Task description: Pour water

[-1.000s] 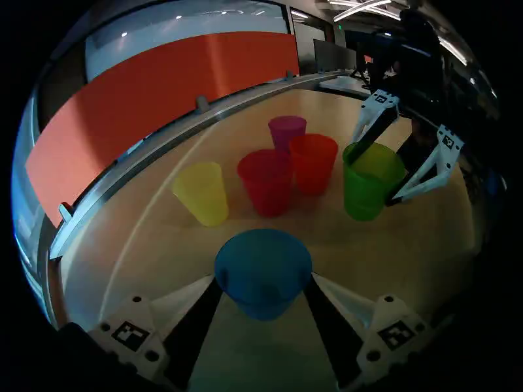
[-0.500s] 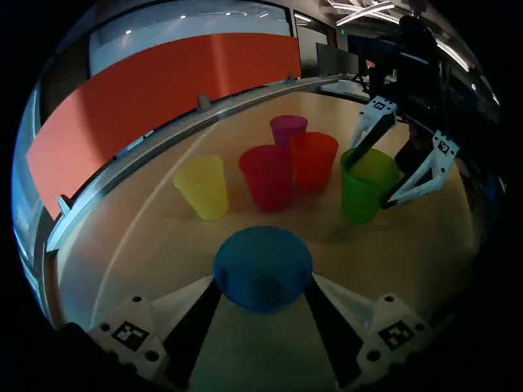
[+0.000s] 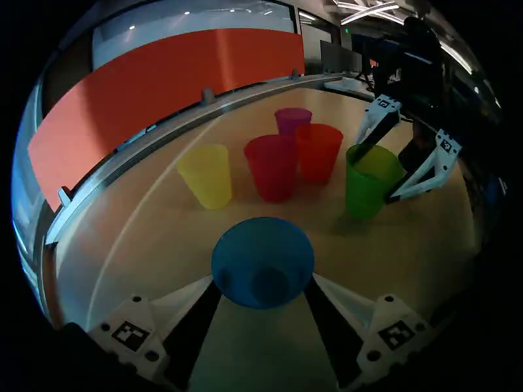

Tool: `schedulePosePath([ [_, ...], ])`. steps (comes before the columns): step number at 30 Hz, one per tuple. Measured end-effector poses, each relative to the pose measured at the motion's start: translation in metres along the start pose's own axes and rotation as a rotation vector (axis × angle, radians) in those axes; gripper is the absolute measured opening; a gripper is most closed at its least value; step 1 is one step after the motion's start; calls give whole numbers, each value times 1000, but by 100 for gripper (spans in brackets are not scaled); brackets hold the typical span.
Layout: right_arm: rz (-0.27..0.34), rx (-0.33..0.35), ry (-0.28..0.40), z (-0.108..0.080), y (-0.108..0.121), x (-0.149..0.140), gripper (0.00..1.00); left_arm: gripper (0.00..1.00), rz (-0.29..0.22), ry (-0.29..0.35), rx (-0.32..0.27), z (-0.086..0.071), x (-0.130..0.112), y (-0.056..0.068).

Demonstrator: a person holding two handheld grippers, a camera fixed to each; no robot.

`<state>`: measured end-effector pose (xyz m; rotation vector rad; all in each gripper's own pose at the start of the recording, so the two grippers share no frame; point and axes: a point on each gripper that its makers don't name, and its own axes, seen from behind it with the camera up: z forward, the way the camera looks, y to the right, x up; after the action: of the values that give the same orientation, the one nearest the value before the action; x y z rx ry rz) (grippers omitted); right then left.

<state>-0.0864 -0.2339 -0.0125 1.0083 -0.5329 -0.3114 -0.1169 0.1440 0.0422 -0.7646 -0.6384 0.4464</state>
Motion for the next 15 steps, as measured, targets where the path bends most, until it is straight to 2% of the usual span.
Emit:
schedulePosePath([
  [5, 3, 3, -1, 1, -1, -2, 91, 85, -6, -15, -10, 0, -3, 2],
  [15, 13, 3, -1, 4, -2, -7, 91, 85, 21, -47, 7, -5, -17, 1],
])
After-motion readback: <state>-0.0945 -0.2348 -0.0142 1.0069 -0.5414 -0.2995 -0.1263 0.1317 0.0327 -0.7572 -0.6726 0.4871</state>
